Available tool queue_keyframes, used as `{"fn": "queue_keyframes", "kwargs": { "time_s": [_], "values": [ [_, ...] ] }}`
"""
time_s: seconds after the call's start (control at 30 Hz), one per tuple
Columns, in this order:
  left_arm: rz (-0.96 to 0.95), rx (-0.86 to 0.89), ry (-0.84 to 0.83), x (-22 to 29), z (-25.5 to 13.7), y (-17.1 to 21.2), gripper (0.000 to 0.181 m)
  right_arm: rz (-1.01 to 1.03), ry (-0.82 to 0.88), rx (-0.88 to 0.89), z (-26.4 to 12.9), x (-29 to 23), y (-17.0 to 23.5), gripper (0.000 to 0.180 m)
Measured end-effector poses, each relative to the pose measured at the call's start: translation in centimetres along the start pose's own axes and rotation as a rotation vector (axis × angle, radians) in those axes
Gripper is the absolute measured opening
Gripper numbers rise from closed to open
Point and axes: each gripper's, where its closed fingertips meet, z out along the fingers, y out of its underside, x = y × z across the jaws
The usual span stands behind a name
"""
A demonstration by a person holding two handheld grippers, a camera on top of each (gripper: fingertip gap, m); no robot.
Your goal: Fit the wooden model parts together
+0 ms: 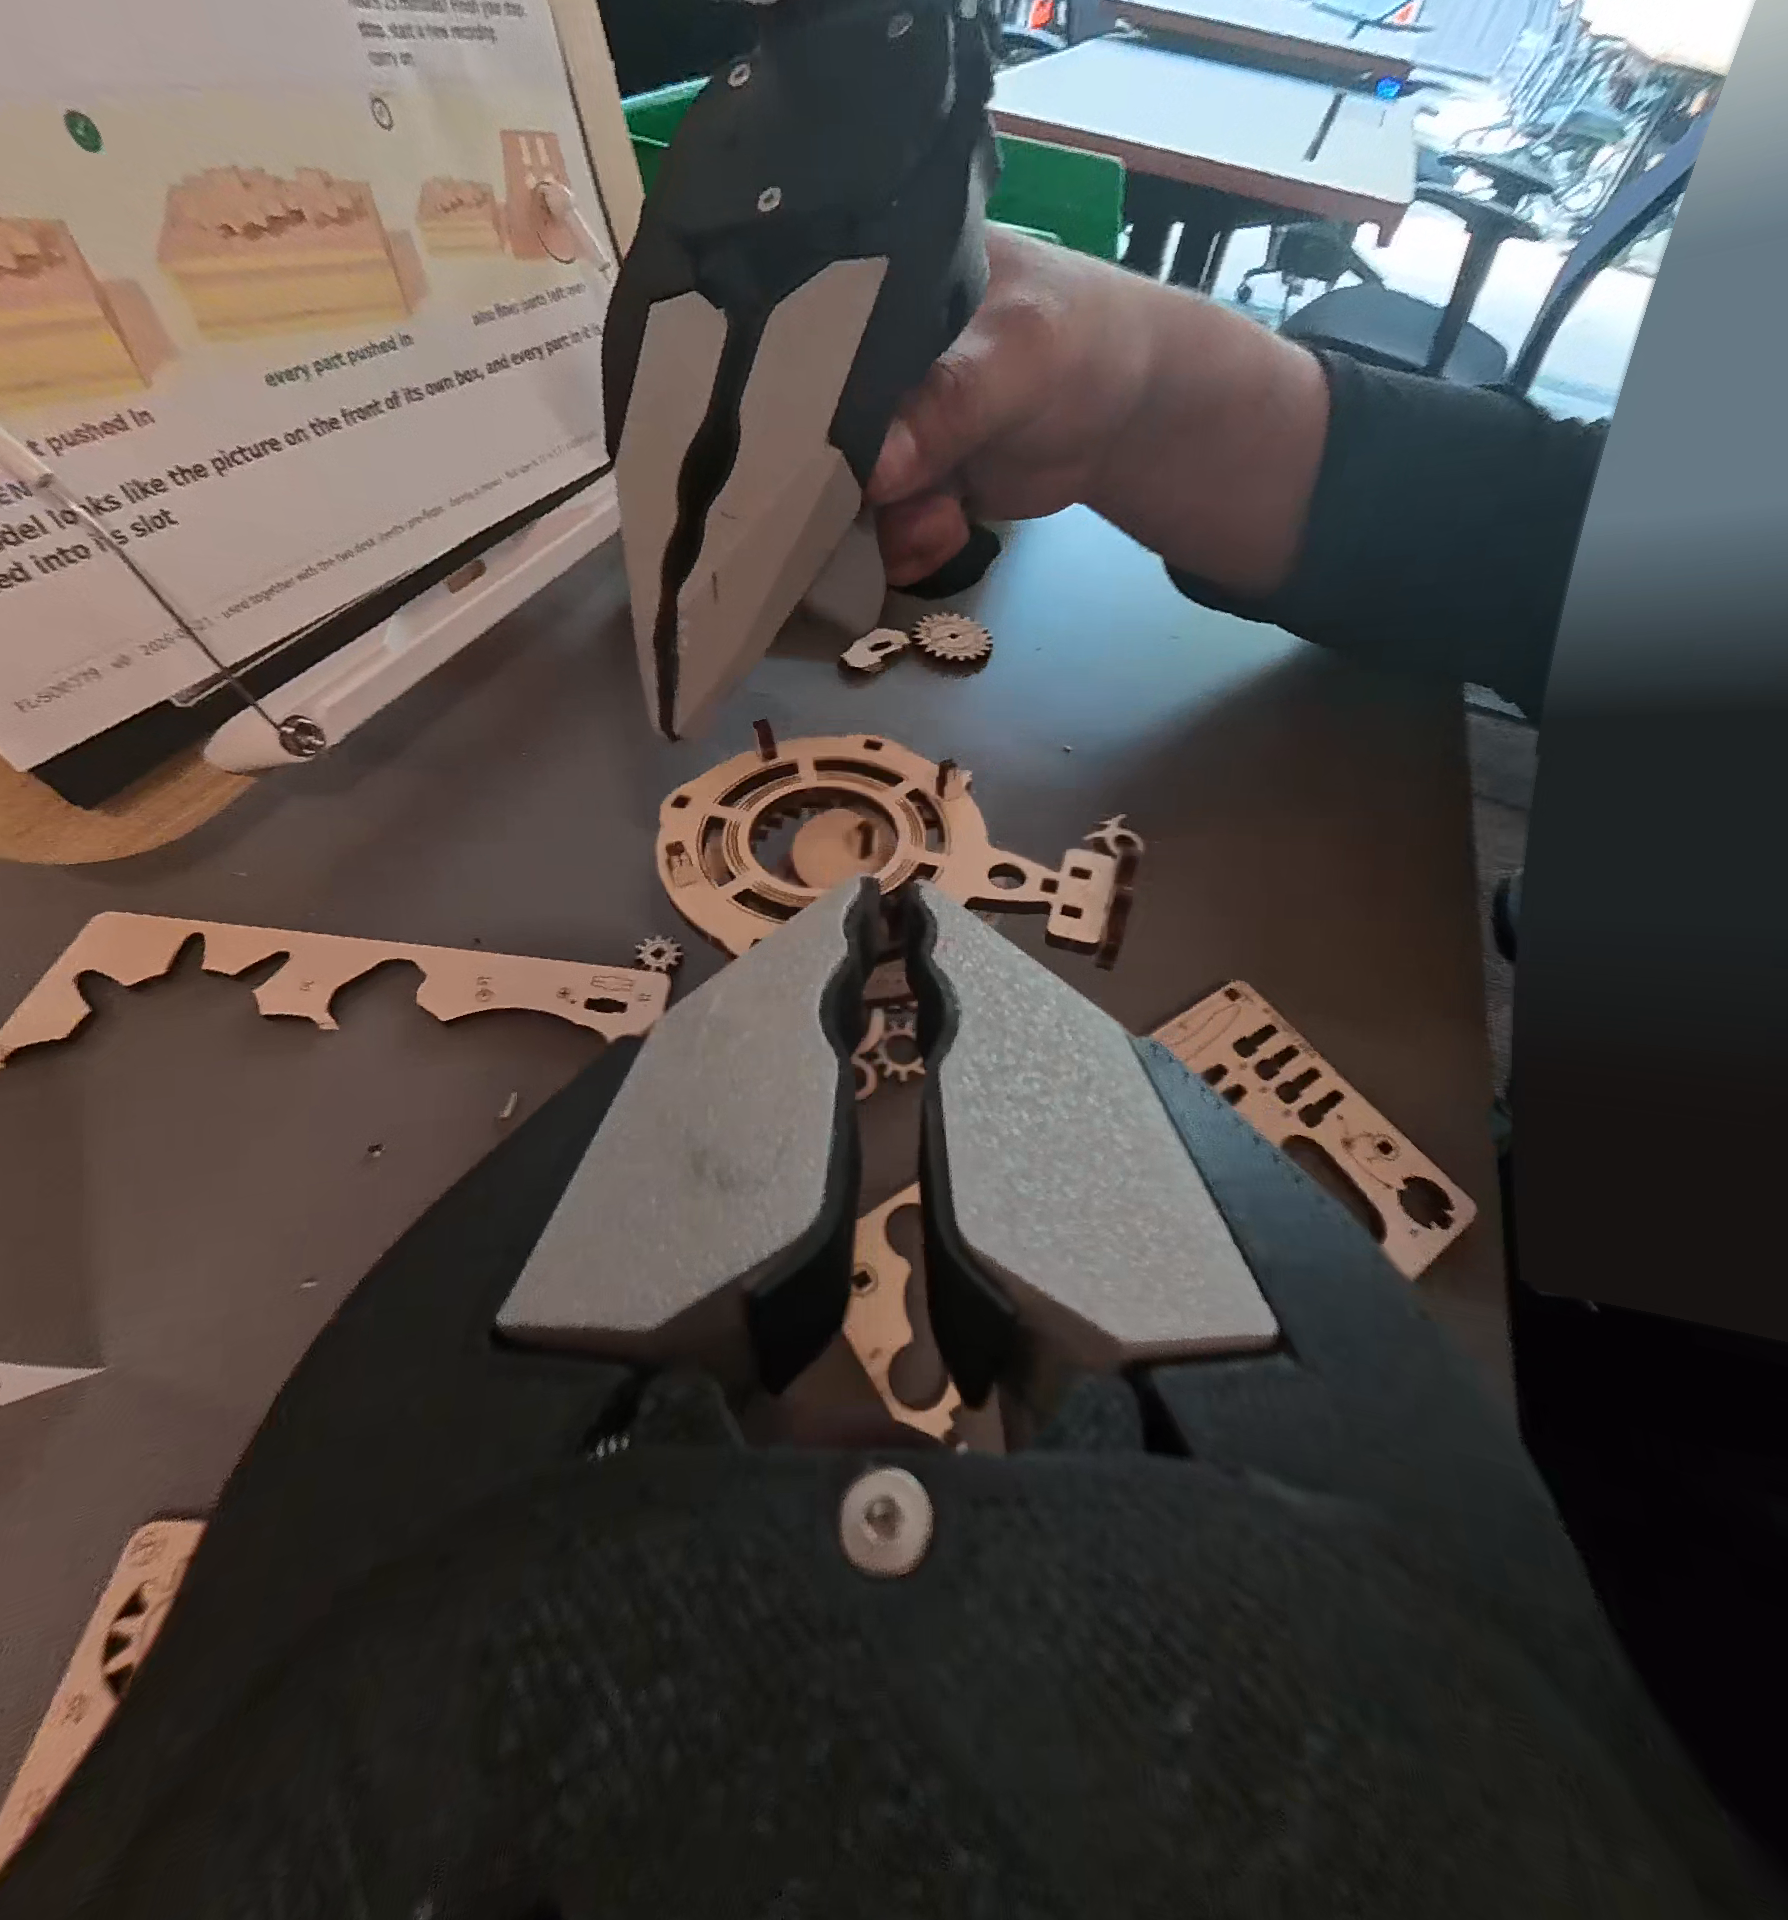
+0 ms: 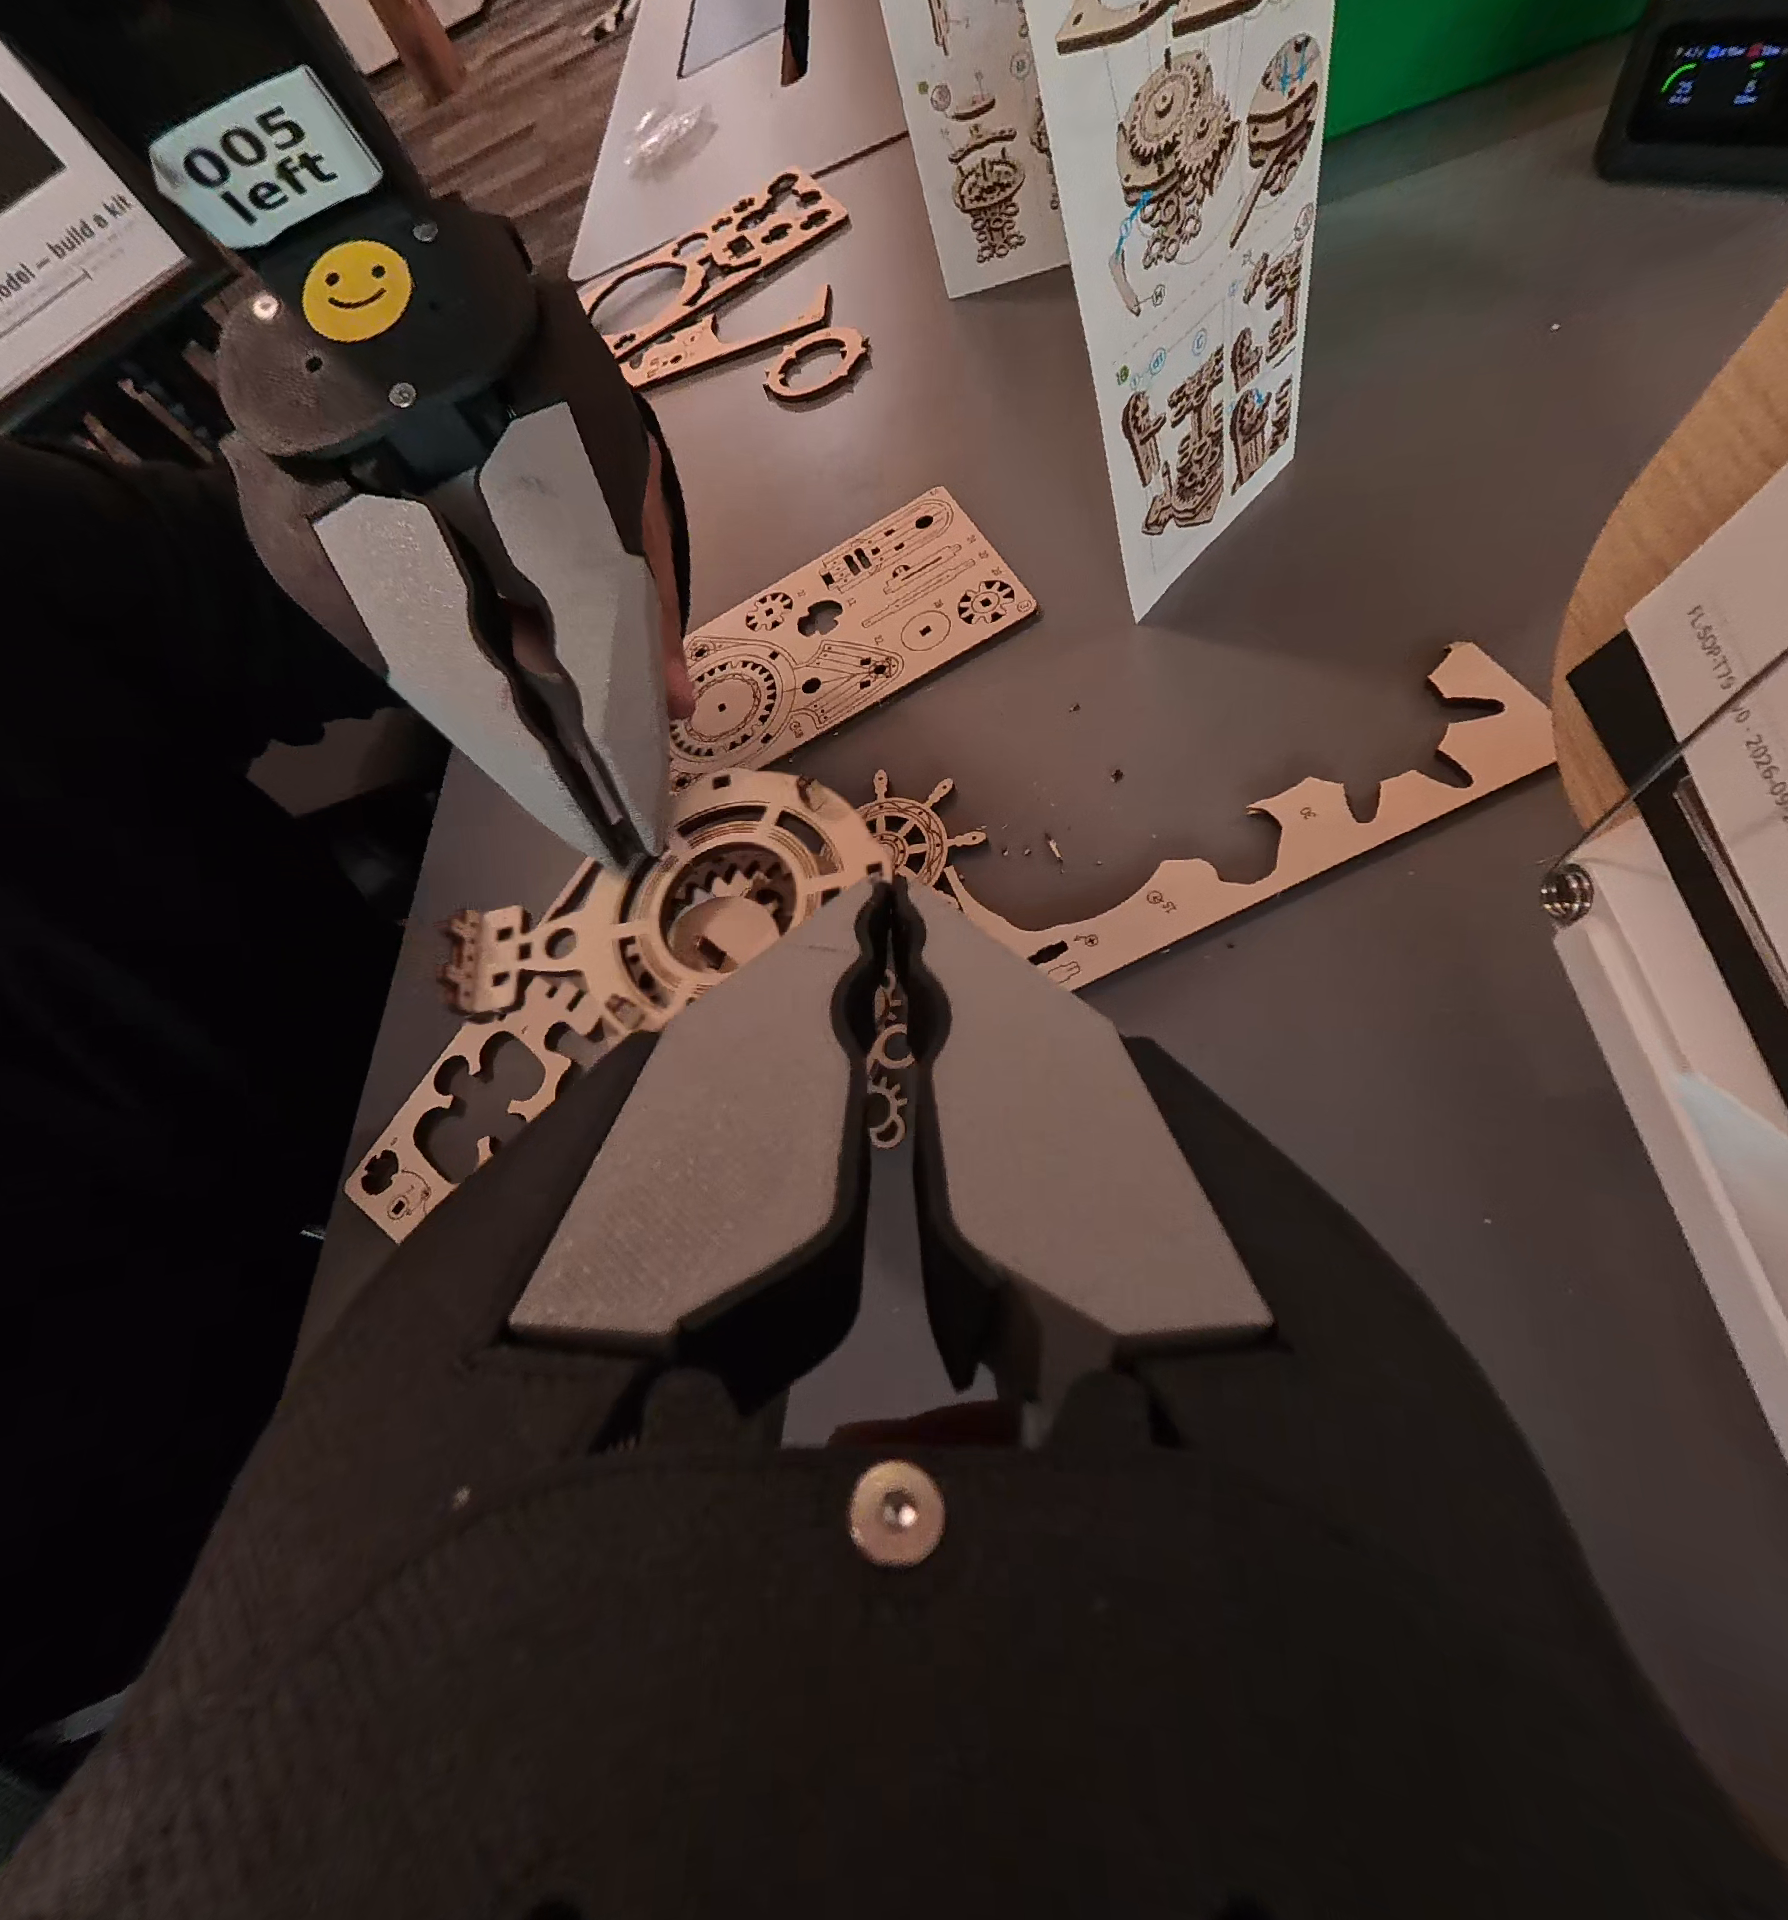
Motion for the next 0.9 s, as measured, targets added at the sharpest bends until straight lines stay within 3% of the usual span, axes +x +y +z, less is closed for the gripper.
{"fn": "queue_keyframes", "kwargs": {
  "time_s": [0.03,0.63,0.9],
  "values": [
    [0.005,-0.005,-0.005,-0.1,0.1,0.1,0.001,0.004,-0.005,0.001,0.0,0.0,0.0,0.0],
    [0.033,-0.027,-0.026,0.3,0.5,0.5,0.001,-0.018,-0.02,-0.009,-1.5,-1.1,1.0,0.0],
    [0.015,0.052,-0.02,-0.2,-0.6,-0.8,0.001,-0.117,-0.025,0.03,-2.8,-1.3,2.6,0.011]
  ]
}}
